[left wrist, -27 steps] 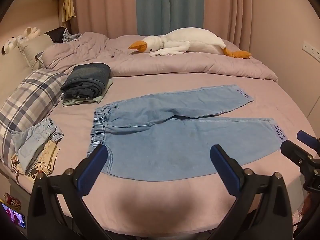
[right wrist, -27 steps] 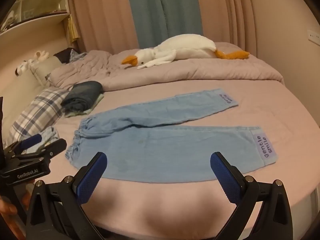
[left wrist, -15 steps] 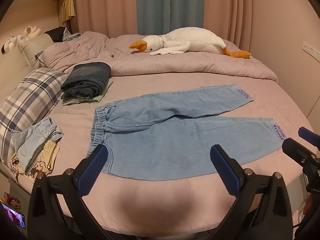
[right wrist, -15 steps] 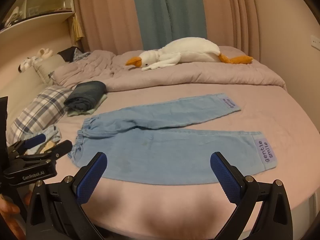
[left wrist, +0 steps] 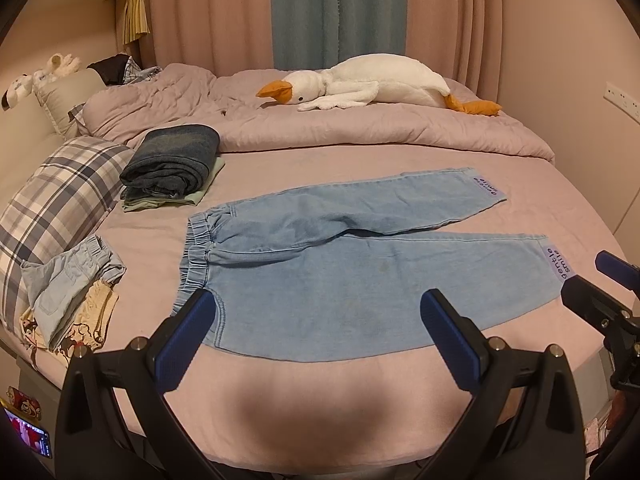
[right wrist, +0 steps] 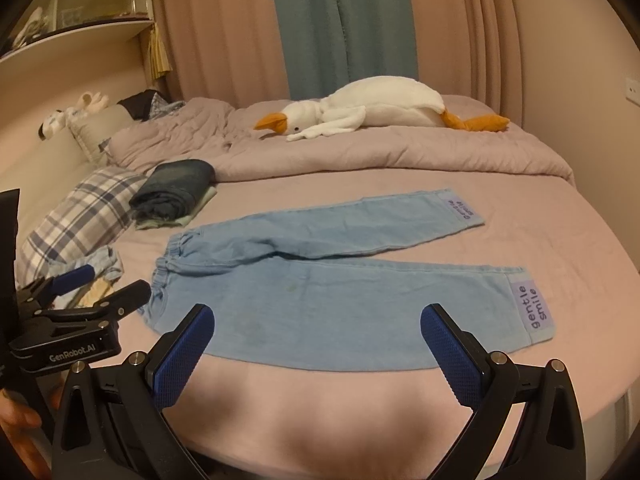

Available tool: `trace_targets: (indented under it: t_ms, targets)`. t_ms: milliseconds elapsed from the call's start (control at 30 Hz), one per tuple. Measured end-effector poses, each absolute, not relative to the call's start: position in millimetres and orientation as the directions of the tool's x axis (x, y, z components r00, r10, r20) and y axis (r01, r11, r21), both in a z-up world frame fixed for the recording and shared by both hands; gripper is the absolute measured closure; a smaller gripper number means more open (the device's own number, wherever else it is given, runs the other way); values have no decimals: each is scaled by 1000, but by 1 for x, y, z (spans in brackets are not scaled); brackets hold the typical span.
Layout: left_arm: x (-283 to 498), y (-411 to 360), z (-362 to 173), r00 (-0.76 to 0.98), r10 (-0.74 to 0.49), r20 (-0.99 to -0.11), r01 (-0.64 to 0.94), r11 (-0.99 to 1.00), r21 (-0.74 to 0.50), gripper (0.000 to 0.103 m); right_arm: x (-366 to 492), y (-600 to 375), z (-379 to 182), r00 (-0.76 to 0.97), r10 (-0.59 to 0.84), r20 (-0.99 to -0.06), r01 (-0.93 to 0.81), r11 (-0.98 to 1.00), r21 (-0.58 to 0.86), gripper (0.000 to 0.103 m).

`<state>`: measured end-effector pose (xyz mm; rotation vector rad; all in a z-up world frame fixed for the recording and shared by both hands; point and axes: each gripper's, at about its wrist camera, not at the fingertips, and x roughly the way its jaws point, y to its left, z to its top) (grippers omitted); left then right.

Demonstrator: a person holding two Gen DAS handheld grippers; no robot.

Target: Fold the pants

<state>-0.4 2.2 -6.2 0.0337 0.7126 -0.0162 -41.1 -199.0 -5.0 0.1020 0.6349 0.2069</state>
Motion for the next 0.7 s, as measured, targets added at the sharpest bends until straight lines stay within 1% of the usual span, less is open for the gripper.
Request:
trace_targets:
  t_ms: [700]
  targets:
    - [-2, 0, -5, 751, -7, -660, 26, 999, 20, 1, -42, -198, -6, 786, 224, -576, -161, 974, 158, 1]
